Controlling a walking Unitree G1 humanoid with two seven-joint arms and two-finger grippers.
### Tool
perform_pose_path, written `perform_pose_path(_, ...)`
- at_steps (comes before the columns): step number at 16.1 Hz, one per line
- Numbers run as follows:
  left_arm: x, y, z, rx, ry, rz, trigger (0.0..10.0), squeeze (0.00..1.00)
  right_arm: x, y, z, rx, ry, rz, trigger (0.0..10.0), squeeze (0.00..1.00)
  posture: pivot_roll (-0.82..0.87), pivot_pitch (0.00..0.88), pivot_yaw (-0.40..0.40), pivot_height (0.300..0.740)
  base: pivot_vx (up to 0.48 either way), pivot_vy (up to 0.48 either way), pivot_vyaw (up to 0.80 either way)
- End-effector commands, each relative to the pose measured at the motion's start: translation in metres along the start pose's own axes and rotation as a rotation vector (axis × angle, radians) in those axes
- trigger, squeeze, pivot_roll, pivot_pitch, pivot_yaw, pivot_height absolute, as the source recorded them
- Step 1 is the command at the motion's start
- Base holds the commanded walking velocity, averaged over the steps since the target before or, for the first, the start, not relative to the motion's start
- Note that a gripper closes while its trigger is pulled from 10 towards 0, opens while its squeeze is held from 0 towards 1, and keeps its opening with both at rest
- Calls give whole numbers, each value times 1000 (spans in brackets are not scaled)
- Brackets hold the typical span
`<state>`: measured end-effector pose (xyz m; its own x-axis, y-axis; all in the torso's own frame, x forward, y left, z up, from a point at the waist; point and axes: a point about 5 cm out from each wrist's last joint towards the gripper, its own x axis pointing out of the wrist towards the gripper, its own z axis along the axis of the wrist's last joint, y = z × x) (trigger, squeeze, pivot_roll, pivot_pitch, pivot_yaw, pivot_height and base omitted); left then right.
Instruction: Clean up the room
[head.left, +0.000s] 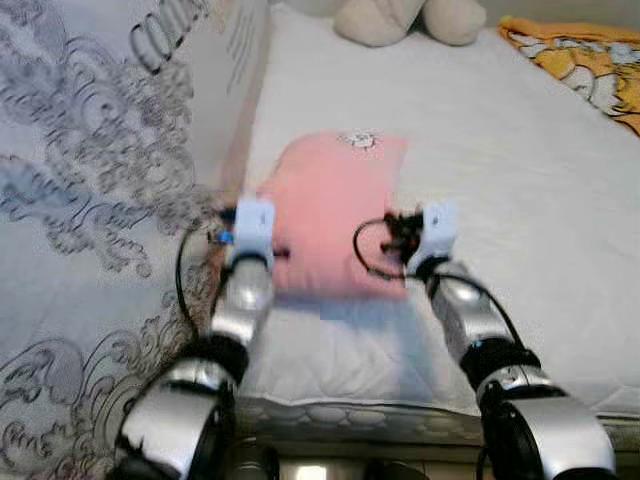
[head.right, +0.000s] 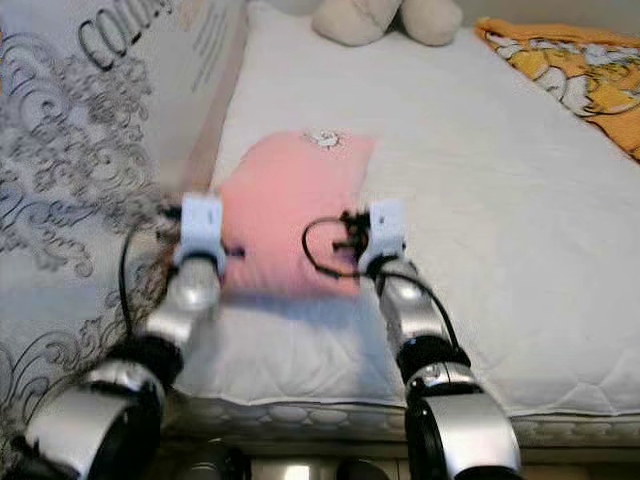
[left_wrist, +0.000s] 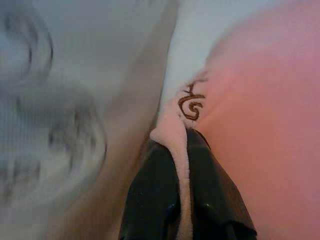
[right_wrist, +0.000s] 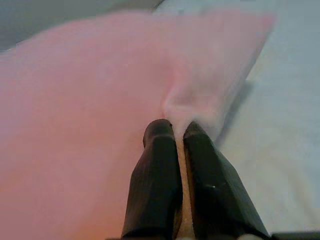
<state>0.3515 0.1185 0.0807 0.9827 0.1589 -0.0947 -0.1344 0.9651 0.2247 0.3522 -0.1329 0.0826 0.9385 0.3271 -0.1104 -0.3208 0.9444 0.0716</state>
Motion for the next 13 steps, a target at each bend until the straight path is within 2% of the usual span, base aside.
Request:
perform_pose_path(1, -1, 0, 3, 2, -24, 31, 10000, 0, -6, -6, -8, 22, 24, -7, 10000, 0, 31, 131, -31, 740, 0, 0, 0)
perform_pose_path(5, -29, -33, -12, -37, 3, -95, 10000, 0, -19, -7, -31, 42, 95, 37, 10000, 0, 27, 128, -36, 740, 0, 0, 0)
perform_pose_path(6, -41, -50, -12, -60, -7, -178, 10000, 0, -25, -10, -36, 48, 104, 46, 10000, 0, 25, 125, -38, 740, 0, 0, 0)
perform_pose_path(7, -44, -54, -11, -64, -9, -198, 10000, 0, -26, -11, -37, 48, 104, 45, 10000, 0, 25, 125, -38, 740, 0, 0, 0)
perform_pose_path(8, -50, -65, -6, -88, -20, -258, 10000, 0, -32, -19, -40, 41, 110, 30, 10000, 0, 24, 121, -39, 740, 0, 0, 0)
perform_pose_path(11, -47, -66, 5, -106, -42, -282, 10000, 0, -35, -29, -39, 21, 110, -6, 10000, 0, 18, 112, -35, 740, 0, 0, 0)
perform_pose_path(13, -39, -61, 20, -111, -82, -278, 10000, 0, -31, -33, -27, -21, 81, -21, 10000, 0, 18, 106, -35, 740, 0, 0, 0)
